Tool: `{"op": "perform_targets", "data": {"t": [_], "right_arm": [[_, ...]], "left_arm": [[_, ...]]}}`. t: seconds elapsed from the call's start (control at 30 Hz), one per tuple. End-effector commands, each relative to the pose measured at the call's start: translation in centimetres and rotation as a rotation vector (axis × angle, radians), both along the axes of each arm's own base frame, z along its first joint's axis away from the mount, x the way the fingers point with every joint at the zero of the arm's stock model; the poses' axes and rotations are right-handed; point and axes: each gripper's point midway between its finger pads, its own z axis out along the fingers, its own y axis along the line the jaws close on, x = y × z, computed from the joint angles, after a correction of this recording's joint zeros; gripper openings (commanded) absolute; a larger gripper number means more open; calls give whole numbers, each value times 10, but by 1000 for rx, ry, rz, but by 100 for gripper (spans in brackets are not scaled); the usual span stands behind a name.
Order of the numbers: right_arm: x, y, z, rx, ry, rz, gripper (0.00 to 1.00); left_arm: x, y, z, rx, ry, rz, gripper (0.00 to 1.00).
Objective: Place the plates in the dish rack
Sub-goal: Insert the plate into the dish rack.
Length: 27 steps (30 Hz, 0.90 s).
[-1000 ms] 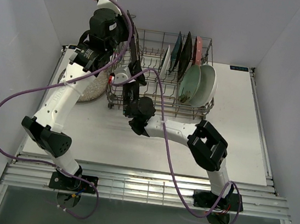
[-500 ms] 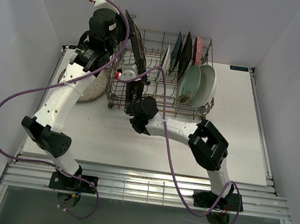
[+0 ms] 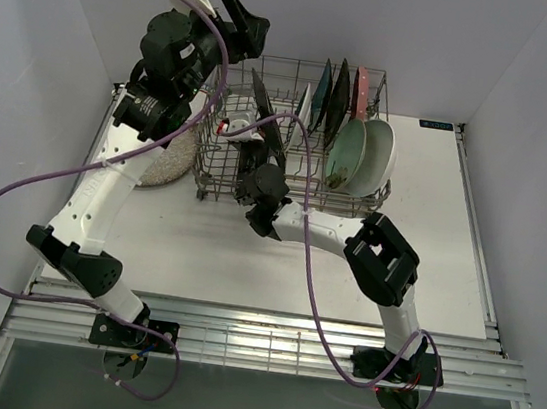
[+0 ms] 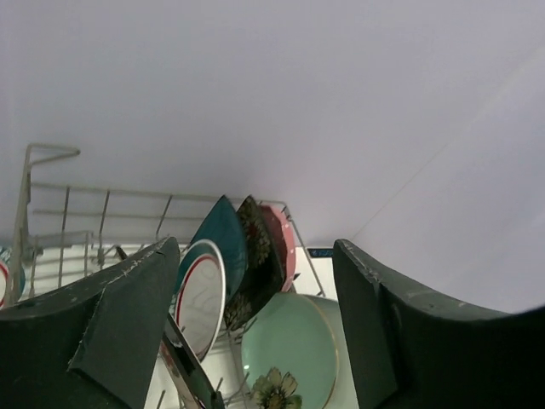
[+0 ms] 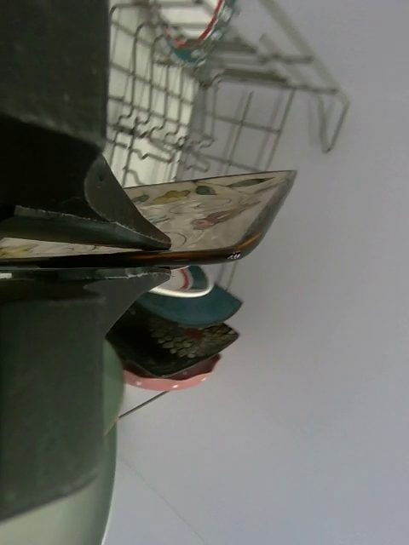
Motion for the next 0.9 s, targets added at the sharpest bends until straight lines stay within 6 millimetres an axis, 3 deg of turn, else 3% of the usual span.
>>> {"op": "perform_targets", "data": {"t": [0.0,0.33,0.53,0.6,0.63,0.67,0.7,0.73,0.8,0.87], "right_arm": [[-27,-71,105,549,-303,15,8],[-5,-79,111,559,-272,-6,8],[5,-79,126,562,-283,-1,8],[13,-80,133,554,-281,-11,8],[16,-79,135,564,-278,-7,8],[21,-80,135,559,-277,-11,8],[24,-81,138,556,-272,-14,8],[26,-81,140,557,-275,-9,8],[32,-83,141,558,-276,-9,8],[38,-86,142,565,-280,-13,8]], "left_arm": [[-38,8,58,-45,-149,-44,85],[-67,35,84,-3,-258,23,91],[-80,53,84,74,-289,84,94],[-97,68,91,97,-333,127,96],[-94,68,74,127,-313,131,97],[-113,78,80,128,-349,141,97],[-119,83,81,143,-377,156,97],[-117,83,62,174,-354,158,98],[-135,94,63,194,-387,173,98],[-137,92,45,232,-372,154,98]]}}
